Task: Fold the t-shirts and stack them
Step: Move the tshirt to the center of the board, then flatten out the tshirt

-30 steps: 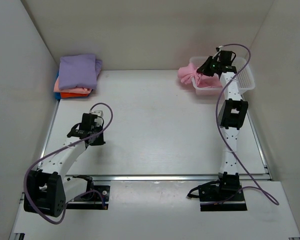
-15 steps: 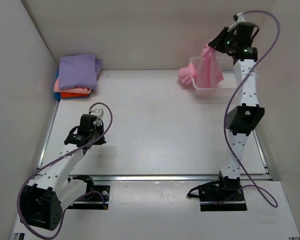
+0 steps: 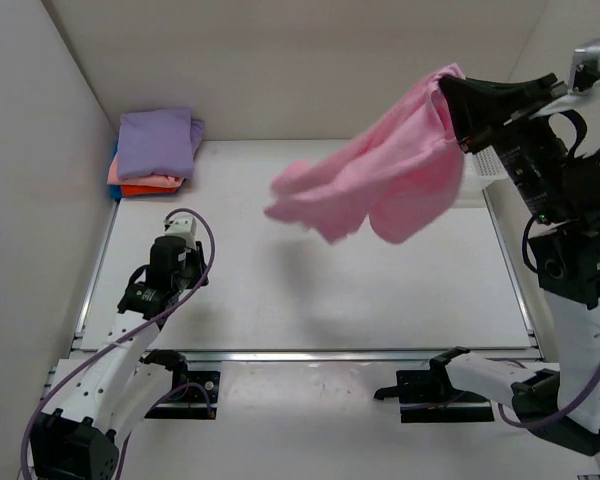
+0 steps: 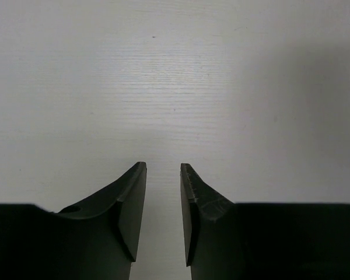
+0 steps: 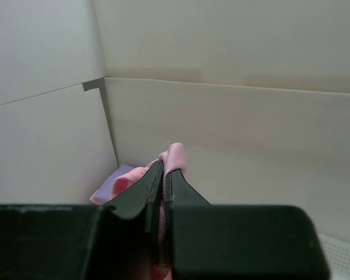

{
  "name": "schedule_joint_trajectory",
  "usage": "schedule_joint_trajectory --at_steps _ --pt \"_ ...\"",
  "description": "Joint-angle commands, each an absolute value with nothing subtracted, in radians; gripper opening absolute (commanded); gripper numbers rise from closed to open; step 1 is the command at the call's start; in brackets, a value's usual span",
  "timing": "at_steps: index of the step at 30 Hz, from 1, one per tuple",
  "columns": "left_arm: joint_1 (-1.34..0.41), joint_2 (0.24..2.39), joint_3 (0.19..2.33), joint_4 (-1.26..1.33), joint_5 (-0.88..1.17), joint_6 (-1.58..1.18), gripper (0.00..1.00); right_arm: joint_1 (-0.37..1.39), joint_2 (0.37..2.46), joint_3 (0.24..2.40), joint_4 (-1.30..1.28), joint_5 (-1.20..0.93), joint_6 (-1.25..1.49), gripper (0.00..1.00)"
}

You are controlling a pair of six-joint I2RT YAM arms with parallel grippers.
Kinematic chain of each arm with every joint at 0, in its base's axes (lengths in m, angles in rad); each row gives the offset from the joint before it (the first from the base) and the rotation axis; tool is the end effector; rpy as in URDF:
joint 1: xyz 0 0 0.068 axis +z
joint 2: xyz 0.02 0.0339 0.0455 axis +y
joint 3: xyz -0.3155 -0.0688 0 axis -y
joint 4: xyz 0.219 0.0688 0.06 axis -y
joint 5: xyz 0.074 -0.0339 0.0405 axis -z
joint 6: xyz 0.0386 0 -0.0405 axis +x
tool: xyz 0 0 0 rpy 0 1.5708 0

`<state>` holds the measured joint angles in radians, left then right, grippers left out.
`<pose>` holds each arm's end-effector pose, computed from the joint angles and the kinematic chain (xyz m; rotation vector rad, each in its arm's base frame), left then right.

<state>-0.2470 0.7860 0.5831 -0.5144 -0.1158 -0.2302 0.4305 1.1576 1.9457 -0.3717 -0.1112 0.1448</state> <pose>0.1061 -0.0222 0.2775 -0.0410 2.2846 -0.1168 0.0963 0.0490 0.6455 -0.2659 1.1452 0.5729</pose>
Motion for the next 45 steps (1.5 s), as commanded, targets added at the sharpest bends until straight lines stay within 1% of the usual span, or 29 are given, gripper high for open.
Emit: schedule_joint_trajectory --at_steps 1,3,4,5,6,9,12,13,14,15,16,17,18,19,20,21,23,26,27,28,29,30,31,34,37,39,41,43,45 --pt "-0.252 0.747 0.574 -0.499 -0.193 -0.267 0.42 0.364 1.190 1.826 -0.316 -0.162 0.190 0.00" --pt "-0.242 0.729 0.568 -0.505 -0.219 -0.282 0.43 0.368 1.207 1.812 -0.318 -0.179 0.221 0.00" --pt "-0.244 0.726 0.572 -0.508 -0.221 -0.281 0.45 0.397 1.216 1.790 -0.308 -0.176 0.212 0.00" --pt "-0.241 0.723 0.572 -0.511 -0.227 -0.282 0.45 0.444 1.236 1.781 -0.308 -0.126 0.187 0.00" --pt "-0.239 0.719 0.566 -0.503 -0.226 -0.287 0.47 0.486 1.261 1.748 -0.281 -0.094 0.177 0.00" --pt "-0.229 0.719 0.572 -0.508 -0.219 -0.288 0.50 0.563 1.348 1.672 -0.233 -0.072 0.183 0.01" --pt "-0.218 0.721 0.571 -0.500 -0.230 -0.291 0.54 0.649 1.504 1.651 -0.238 0.067 0.146 0.00" --pt "-0.215 0.726 0.574 -0.499 -0.226 -0.293 0.56 0.663 1.596 1.684 -0.285 0.096 0.134 0.01" --pt "-0.204 0.727 0.574 -0.500 -0.219 -0.290 0.60 0.670 1.711 1.791 -0.379 0.121 0.115 0.01" --pt "-0.206 0.726 0.577 -0.496 -0.197 -0.288 0.68 0.673 1.841 1.936 -0.508 0.156 0.100 0.18" --pt "-0.201 0.735 0.571 -0.500 -0.192 -0.285 0.70 0.670 1.909 2.024 -0.575 0.172 0.094 0.29" --pt "-0.196 0.741 0.581 -0.492 -0.167 -0.284 0.71 0.661 1.971 2.209 -0.709 0.193 0.095 0.44" --pt "-0.192 0.747 0.589 -0.489 -0.132 -0.288 0.70 0.655 2.144 2.419 -0.829 0.227 0.088 0.54" --pt "-0.184 0.758 0.601 -0.483 -0.120 -0.291 0.69 0.637 2.196 2.525 -0.882 0.236 0.084 0.59" --pt "-0.176 0.764 0.609 -0.476 -0.062 -0.299 0.68 0.614 2.235 2.646 -0.940 0.230 0.087 0.67" --pt "-0.178 0.793 0.629 -0.466 -0.036 -0.311 0.66 0.585 2.220 2.608 -0.927 0.223 0.109 0.69" --pt "-0.218 0.863 0.678 -0.446 0.023 -0.374 0.61 0.543 2.102 2.397 -0.827 0.198 0.150 0.70" --pt "-0.343 0.989 0.759 -0.374 0.053 -0.460 0.61 0.480 1.935 2.092 -0.688 0.219 0.181 0.69" --pt "-0.382 1.047 0.787 -0.323 0.087 -0.481 0.61 0.454 1.877 1.986 -0.642 0.210 0.178 0.65" --pt "-0.403 1.115 0.816 -0.287 0.125 -0.520 0.60 0.416 1.827 1.897 -0.614 0.189 0.190 0.58" --pt "-0.417 1.156 0.857 -0.250 0.139 -0.552 0.59 0.385 1.813 1.853 -0.608 0.163 0.211 0.54" --pt "-0.440 1.236 0.914 -0.235 0.165 -0.567 0.57 0.350 1.769 1.777 -0.591 0.117 0.218 0.47" --pt "-0.457 1.309 0.936 -0.229 0.179 -0.578 0.57 0.309 1.732 1.696 -0.569 0.071 0.227 0.45" --pt "-0.492 1.429 1.055 -0.209 0.173 -0.597 0.59 0.236 1.674 1.515 -0.499 -0.036 0.210 0.44" --pt "-0.523 1.560 1.146 -0.173 0.184 -0.630 0.62 0.219 1.643 1.387 -0.465 -0.063 0.201 0.45" --pt "-0.549 1.673 1.230 -0.176 0.196 -0.649 0.61 0.210 1.643 1.327 -0.437 -0.083 0.198 0.42" --pt "-0.561 1.739 1.274 -0.183 0.213 -0.672 0.60 0.201 1.663 1.283 -0.419 -0.124 0.205 0.42" --pt "-0.557 1.764 1.264 -0.123 0.245 -0.728 0.60 0.206 1.698 1.232 -0.385 -0.146 0.202 0.42" --pt "-0.545 1.750 1.203 -0.086 0.258 -0.756 0.60 0.195 1.733 1.210 -0.364 -0.163 0.204 0.42"
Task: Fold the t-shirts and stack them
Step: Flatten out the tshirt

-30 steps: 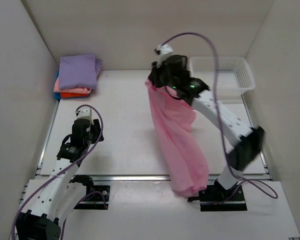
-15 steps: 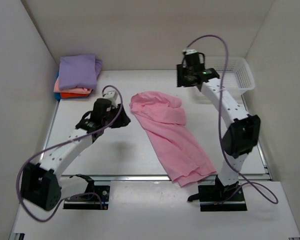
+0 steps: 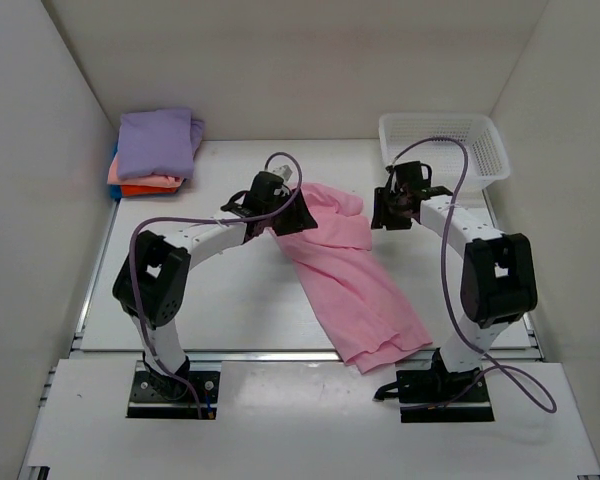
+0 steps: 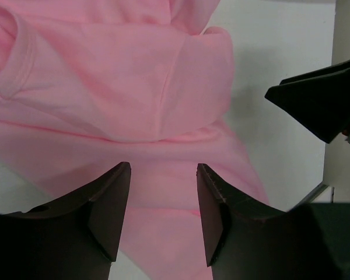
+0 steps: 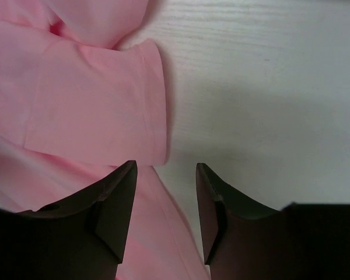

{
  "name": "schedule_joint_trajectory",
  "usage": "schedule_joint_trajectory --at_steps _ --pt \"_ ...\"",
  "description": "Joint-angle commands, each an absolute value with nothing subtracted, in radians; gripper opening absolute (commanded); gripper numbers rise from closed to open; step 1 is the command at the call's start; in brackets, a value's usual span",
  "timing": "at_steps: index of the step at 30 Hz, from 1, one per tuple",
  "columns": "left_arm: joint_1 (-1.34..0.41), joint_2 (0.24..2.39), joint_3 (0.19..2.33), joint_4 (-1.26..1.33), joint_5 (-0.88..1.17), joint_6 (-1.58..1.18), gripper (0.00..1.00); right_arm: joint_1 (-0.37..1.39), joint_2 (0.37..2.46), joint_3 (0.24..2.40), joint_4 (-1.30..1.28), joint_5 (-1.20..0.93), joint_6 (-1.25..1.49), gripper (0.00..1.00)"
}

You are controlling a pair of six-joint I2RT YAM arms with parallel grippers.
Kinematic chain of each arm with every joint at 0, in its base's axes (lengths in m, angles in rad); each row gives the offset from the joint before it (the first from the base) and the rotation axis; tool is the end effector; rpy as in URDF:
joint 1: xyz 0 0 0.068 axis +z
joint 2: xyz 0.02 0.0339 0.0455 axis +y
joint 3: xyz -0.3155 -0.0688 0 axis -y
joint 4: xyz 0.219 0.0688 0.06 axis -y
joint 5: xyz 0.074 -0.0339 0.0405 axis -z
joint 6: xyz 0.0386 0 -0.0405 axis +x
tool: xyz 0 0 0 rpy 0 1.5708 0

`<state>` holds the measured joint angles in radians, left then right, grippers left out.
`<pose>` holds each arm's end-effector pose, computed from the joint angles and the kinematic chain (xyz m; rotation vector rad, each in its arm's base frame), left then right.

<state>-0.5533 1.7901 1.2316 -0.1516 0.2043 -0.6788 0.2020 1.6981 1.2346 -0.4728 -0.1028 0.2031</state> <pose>0.3285 -0.2121 0.2834 -0.0381 2.4201 -0.8436 0.3415 0.0740 0.2917 -0.0413 2.5246 0.2940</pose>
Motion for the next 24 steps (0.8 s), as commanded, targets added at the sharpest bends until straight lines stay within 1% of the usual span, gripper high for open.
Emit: schedule_joint_trajectory --at_steps 1,5,6,7,8,10,14,18,19,23,24 --pt "-0.535 1.746 1.183 -0.080 0.261 -0.759 0.60 0.192 1.750 1.204 -0.356 -0.181 0.209 0.43" --pt "-0.508 1.718 1.131 -0.064 0.267 -0.759 0.61 0.179 1.812 1.200 -0.339 -0.254 0.227 0.41" --pt "-0.514 1.717 1.112 -0.058 0.264 -0.771 0.61 0.189 1.816 1.206 -0.342 -0.261 0.233 0.40" --pt "-0.514 1.712 1.098 -0.042 0.259 -0.782 0.61 0.193 1.816 1.204 -0.347 -0.261 0.236 0.37" --pt "-0.515 1.709 1.086 -0.043 0.252 -0.787 0.61 0.204 1.803 1.189 -0.338 -0.226 0.238 0.36" --pt "-0.523 1.713 1.068 -0.025 0.265 -0.799 0.63 0.248 1.763 1.145 -0.299 -0.189 0.230 0.39" --pt "-0.529 1.732 1.045 -0.011 0.293 -0.830 0.62 0.285 1.735 1.094 -0.250 -0.210 0.187 0.42" --pt "-0.520 1.736 1.022 0.037 0.318 -0.854 0.61 0.337 1.787 1.123 -0.273 -0.147 0.156 0.57" --pt "-0.515 1.726 1.014 0.044 0.325 -0.859 0.61 0.345 1.789 1.127 -0.273 -0.140 0.146 0.59" --pt "-0.506 1.720 1.005 0.041 0.325 -0.858 0.61 0.379 1.838 1.173 -0.284 -0.040 0.138 0.60" --pt "-0.506 1.727 1.005 0.049 0.327 -0.857 0.61 0.383 1.847 1.184 -0.288 -0.025 0.144 0.58"
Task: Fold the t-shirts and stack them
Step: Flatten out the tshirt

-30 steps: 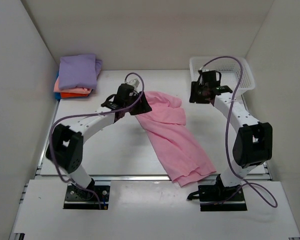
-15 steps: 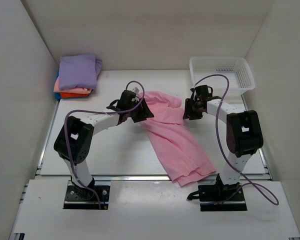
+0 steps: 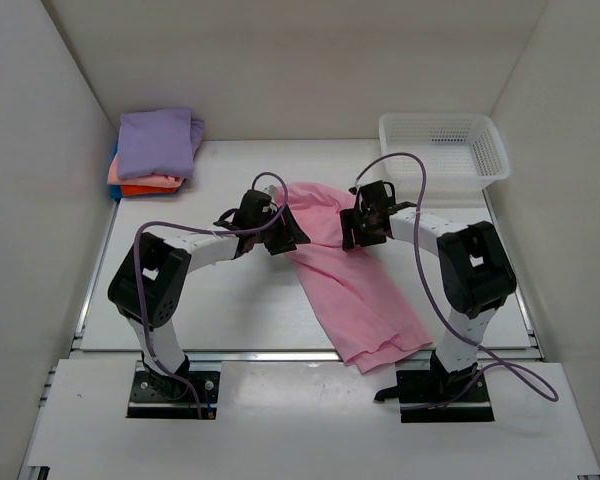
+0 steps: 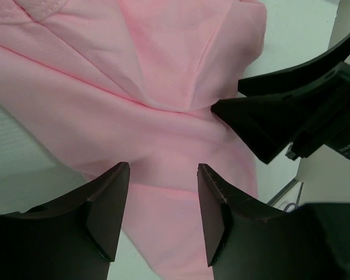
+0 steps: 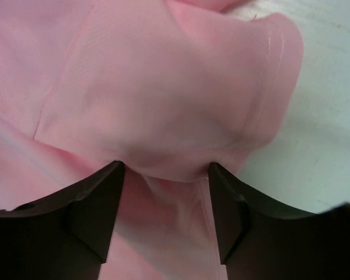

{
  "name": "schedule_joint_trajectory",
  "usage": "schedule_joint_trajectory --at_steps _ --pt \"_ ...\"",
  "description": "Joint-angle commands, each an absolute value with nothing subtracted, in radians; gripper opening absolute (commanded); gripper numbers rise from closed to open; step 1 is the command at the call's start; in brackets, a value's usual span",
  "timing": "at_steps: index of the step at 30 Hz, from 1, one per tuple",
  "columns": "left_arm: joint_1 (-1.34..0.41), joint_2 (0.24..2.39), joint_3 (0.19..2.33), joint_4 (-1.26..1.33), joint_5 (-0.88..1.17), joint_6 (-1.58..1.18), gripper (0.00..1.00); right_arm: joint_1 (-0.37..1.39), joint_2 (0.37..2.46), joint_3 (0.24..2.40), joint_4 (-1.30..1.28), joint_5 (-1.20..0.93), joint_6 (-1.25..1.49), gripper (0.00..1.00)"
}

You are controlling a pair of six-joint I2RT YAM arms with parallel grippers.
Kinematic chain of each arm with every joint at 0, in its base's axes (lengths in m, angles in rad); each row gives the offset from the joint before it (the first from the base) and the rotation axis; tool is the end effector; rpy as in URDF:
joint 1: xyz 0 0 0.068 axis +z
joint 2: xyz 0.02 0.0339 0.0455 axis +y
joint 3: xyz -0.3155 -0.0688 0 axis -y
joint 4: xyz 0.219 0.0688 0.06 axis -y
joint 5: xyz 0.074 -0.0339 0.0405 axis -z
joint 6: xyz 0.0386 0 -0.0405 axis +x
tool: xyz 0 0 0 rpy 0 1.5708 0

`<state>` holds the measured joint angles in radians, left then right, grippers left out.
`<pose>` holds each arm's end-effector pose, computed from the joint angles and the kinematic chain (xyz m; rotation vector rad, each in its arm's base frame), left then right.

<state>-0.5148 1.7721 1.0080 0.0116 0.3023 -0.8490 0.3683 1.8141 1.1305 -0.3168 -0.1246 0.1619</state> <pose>0.3108 -0.1890 0.2387 -0.2541 2.5034 -0.9831 0.3382 0.1356 0.2334 -0.3152 2.5817 0.3563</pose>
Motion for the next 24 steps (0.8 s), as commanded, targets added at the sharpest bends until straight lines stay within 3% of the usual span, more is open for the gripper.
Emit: schedule_joint_trajectory --at_steps 1,3,4,7,24 --pt "-0.499 1.724 0.991 0.049 0.331 -0.857 0.61 0.383 1.856 1.187 -0.287 -0.002 0.137 0.55" --pt "-0.500 1.724 0.994 0.054 0.336 -0.854 0.61 0.382 1.858 1.193 -0.284 0.049 0.137 0.53" --pt "-0.502 1.723 0.994 0.057 0.336 -0.859 0.61 0.380 1.862 1.193 -0.285 0.049 0.135 0.46" --pt "-0.499 1.720 0.979 0.058 0.345 -0.867 0.61 0.365 1.841 1.198 -0.291 0.040 0.130 0.02" --pt "-0.548 1.778 1.055 0.097 0.380 -0.954 0.62 0.468 1.588 1.135 -0.376 0.009 0.158 0.00"
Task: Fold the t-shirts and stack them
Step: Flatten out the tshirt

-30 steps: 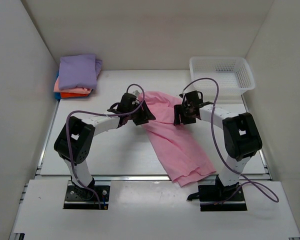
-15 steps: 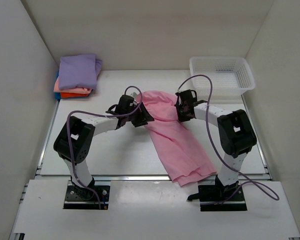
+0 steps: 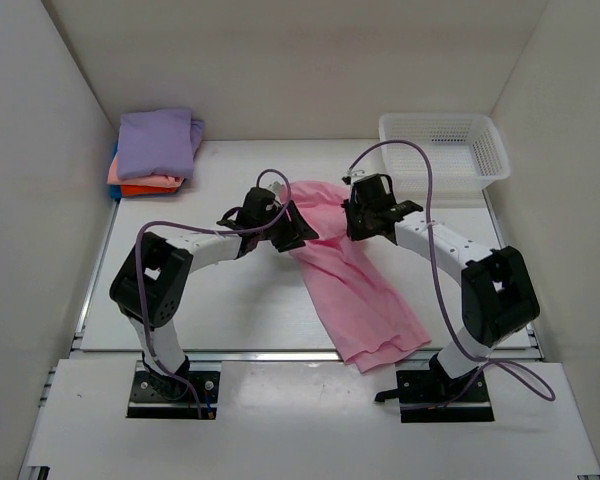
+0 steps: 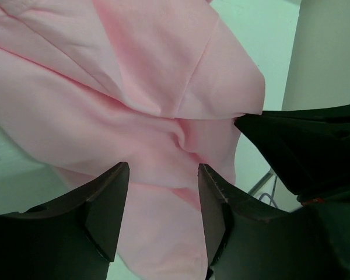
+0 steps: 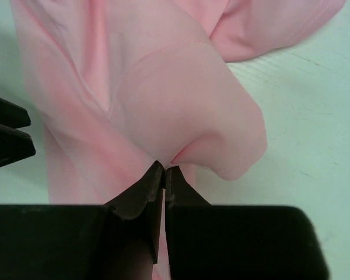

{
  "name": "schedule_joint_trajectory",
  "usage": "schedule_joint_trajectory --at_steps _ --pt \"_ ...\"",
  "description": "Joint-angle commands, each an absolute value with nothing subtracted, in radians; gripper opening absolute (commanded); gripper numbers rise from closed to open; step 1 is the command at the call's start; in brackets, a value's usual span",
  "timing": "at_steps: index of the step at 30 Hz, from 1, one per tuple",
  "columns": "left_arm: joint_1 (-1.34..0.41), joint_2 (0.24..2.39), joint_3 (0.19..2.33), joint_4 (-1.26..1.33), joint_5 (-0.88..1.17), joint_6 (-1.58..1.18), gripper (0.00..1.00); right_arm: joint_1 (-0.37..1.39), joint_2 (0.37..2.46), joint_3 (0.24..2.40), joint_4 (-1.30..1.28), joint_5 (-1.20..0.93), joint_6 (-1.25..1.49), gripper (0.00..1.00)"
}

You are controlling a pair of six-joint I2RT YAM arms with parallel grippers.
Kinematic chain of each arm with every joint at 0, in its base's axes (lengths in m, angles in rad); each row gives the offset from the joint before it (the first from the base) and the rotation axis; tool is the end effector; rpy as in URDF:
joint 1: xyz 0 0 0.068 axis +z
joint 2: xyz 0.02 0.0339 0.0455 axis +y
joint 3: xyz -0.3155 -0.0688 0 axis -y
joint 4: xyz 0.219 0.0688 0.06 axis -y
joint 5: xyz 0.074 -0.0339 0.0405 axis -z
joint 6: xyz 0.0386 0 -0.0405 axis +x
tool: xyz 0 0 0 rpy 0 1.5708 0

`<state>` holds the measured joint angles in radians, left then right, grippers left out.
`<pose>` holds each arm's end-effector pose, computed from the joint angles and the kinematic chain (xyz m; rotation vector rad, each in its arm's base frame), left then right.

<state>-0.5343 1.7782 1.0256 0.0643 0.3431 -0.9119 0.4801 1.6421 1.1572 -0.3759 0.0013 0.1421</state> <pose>0.3127 -0.2001 0.2462 -0.2653 2.4668 -1.0940 0.2995 0.1559 0.2938 -0.4117 2.4163 0.2766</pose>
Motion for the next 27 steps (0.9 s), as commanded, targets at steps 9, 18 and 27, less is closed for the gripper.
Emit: schedule_joint_trajectory --at_steps 9,18,27 --pt "-0.591 1.793 1.072 0.046 0.313 -1.006 0.70 0.512 1.532 1.105 -0.377 -0.021 0.190 0.00" --pt "-0.603 1.856 1.086 0.124 0.238 -1.161 0.72 0.540 1.477 1.100 -0.357 -0.037 0.225 0.01" --pt "-0.598 1.934 1.111 0.195 0.235 -1.288 0.59 0.529 1.433 1.072 -0.350 -0.072 0.236 0.00"
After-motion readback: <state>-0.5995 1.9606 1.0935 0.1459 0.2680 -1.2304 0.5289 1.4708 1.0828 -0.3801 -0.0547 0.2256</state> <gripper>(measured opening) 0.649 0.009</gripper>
